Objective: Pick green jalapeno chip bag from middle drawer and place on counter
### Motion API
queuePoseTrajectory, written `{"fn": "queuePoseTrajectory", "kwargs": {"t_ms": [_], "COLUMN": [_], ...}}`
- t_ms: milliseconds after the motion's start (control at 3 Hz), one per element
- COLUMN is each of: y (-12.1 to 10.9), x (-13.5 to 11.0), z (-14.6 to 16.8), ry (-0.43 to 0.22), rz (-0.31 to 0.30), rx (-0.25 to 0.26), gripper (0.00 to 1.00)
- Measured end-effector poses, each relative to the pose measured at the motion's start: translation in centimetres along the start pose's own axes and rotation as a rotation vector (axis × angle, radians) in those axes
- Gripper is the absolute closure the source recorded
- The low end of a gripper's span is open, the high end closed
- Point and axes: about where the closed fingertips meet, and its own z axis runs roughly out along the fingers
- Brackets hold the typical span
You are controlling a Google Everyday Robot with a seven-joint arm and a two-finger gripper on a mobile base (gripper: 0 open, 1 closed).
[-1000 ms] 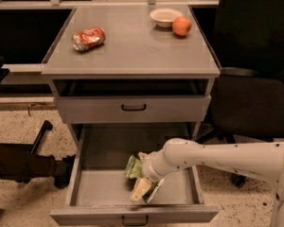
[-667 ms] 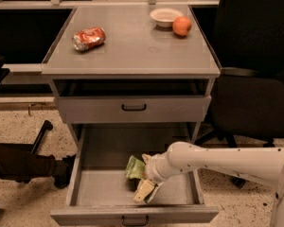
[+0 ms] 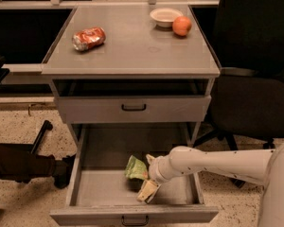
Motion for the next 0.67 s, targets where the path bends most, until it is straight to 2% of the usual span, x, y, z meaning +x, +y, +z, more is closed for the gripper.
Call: {"fn": "queuePoseTrajectory", "kwargs": {"t_ms": [333,667], "y": [-1.1,-1.5], "x": [-0.6,-0.2], "z": [1.0,2.3], "ry": [-0.002,-0.005], "rz": [-0.019,-0.018], "rx": [0.01,0.005], "gripper": [0.0,0.0]}}
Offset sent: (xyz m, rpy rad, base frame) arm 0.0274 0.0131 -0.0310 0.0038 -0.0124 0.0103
